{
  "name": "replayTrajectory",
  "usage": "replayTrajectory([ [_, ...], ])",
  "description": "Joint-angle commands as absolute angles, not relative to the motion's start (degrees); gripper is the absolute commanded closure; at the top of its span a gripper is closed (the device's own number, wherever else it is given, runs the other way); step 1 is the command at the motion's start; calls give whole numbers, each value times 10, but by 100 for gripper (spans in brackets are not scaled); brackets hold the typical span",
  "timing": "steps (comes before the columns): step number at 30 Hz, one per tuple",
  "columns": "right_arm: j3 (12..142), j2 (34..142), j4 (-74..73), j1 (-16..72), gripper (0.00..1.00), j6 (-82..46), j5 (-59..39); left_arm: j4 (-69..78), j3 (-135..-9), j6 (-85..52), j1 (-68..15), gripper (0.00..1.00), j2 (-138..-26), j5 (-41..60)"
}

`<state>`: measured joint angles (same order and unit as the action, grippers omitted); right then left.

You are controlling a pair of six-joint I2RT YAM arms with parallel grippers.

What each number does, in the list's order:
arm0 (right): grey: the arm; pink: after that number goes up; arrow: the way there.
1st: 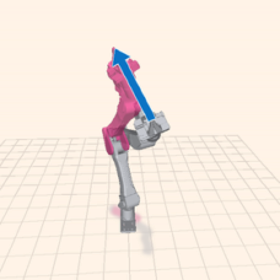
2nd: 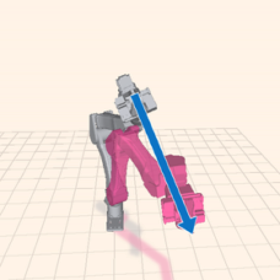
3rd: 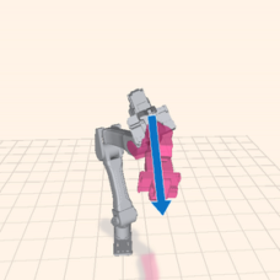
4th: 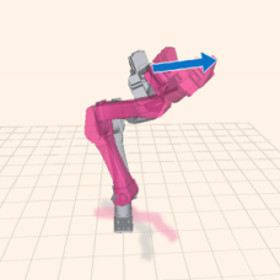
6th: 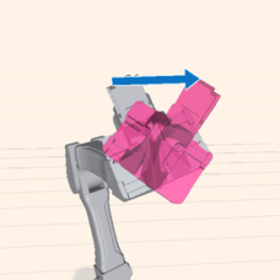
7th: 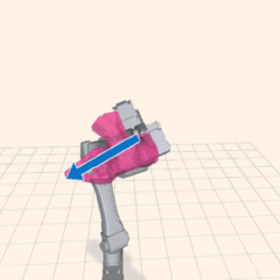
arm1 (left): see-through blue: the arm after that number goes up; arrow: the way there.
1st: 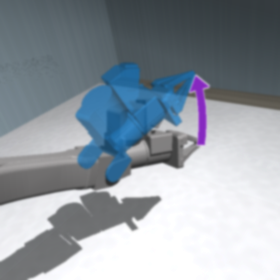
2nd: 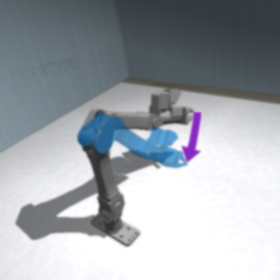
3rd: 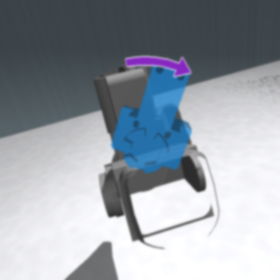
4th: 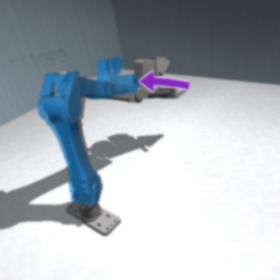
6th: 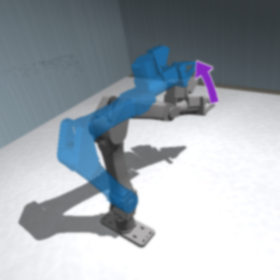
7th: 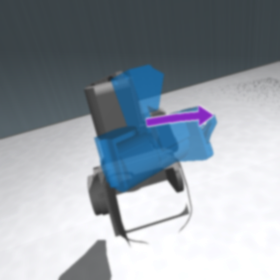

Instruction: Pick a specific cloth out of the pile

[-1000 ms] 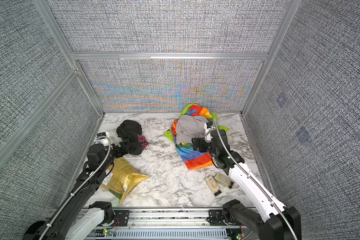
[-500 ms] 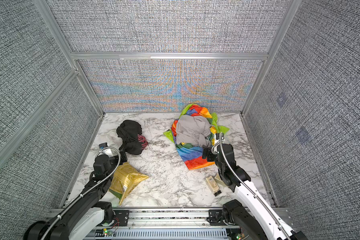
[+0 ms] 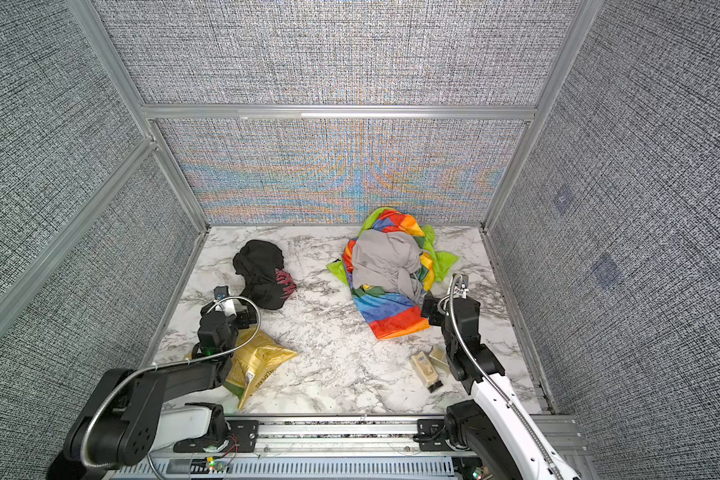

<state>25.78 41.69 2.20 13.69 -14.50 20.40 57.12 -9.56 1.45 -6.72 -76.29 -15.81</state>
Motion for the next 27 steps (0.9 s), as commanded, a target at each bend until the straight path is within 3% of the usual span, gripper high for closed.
replayTrajectory([
  [1, 237, 407, -27, 126, 3, -136, 217, 734, -87, 35, -66, 1, -812, -150],
  [10, 219, 442, -80, 109, 3, -140, 218, 742, -87, 2, -28, 1, -842, -107],
  [12, 216, 454, -101, 108, 3, -139, 218, 836, -69, 11, -25, 1, -884, -97],
  [15, 213, 469, -126, 107, 3, -132, 220, 753, -87, 8, -25, 1, -854, -88],
  [27, 174, 497, -214, 93, 3, -111, 246, 774, -90, 11, -24, 1, -872, -82],
])
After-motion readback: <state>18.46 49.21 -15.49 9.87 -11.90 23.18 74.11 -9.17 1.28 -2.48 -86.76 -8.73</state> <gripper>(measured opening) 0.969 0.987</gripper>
